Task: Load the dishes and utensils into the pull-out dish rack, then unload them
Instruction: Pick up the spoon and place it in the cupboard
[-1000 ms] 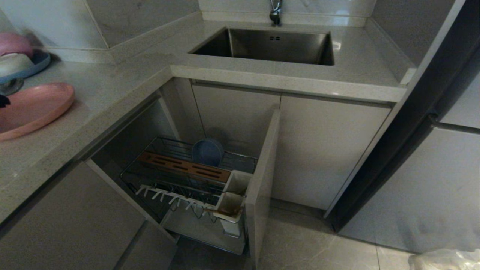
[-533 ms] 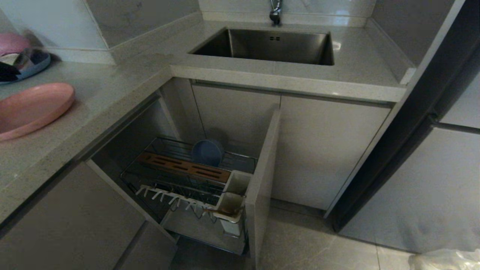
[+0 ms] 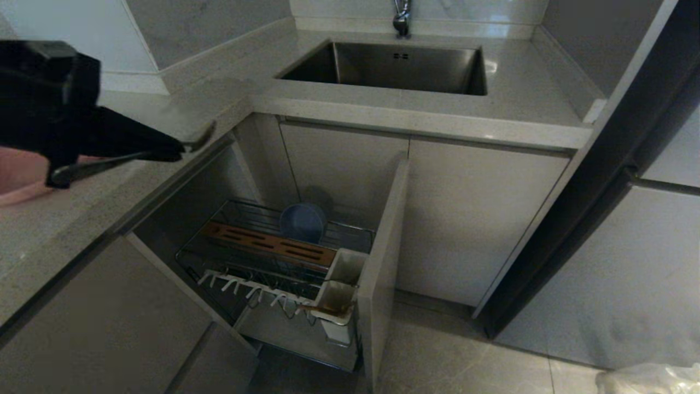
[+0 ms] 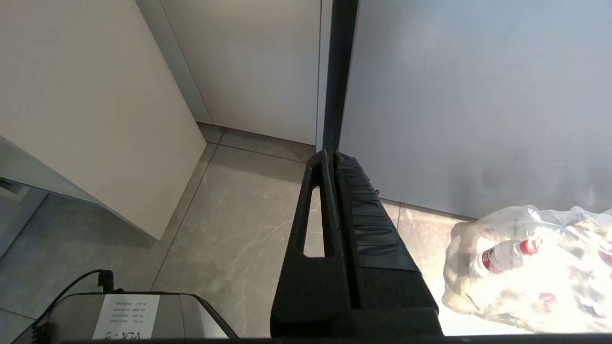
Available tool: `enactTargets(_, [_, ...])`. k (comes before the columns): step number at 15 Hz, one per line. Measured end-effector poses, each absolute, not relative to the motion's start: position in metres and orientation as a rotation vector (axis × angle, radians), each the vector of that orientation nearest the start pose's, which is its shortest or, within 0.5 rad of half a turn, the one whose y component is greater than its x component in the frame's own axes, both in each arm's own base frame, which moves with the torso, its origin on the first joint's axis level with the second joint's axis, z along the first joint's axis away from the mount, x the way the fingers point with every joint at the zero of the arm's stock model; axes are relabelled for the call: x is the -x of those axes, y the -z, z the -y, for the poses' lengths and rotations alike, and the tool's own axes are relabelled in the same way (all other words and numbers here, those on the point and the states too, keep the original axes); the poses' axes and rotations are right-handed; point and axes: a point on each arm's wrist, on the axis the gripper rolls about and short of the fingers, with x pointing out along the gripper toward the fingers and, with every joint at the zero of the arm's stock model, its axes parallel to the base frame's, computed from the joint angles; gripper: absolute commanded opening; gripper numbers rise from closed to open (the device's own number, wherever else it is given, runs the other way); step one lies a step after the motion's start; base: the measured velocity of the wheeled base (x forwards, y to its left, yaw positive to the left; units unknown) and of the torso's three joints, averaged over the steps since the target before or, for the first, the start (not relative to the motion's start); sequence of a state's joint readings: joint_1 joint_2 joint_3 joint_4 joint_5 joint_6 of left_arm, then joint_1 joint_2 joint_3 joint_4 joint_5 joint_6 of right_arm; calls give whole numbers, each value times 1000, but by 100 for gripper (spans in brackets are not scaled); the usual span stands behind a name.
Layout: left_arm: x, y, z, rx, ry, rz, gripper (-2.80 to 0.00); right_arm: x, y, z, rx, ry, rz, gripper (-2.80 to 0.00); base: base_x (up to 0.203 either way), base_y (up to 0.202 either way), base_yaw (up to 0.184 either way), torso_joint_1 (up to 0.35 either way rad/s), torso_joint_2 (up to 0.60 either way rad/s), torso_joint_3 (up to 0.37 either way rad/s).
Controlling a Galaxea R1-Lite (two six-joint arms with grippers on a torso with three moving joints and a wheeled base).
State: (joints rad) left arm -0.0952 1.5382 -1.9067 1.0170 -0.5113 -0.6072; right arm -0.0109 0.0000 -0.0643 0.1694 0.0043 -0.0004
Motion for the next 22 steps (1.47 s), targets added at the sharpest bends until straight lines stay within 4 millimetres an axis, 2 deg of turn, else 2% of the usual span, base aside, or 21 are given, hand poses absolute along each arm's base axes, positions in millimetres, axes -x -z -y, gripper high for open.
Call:
enactTargets(3, [-234, -346, 57, 669, 392, -953, -280, 29, -76, 0, -1, 7, -105, -280, 0, 0, 0, 0, 0, 0])
enactTargets(10, [-294, -284, 103, 576, 307, -1173, -280, 29, -76, 0, -1, 7, -105, -280, 0, 0, 0, 0, 0, 0])
enactTargets(15, [-312, -245, 137, 523, 288, -1351, -280, 29, -76, 0, 0, 7, -105, -280, 0, 0, 0, 0, 0, 0])
enactTargets(22, [-341, -199, 162, 480, 273, -1447, -280, 29, -76, 0, 0, 6, -105, -280, 0, 0, 0, 0, 0, 0])
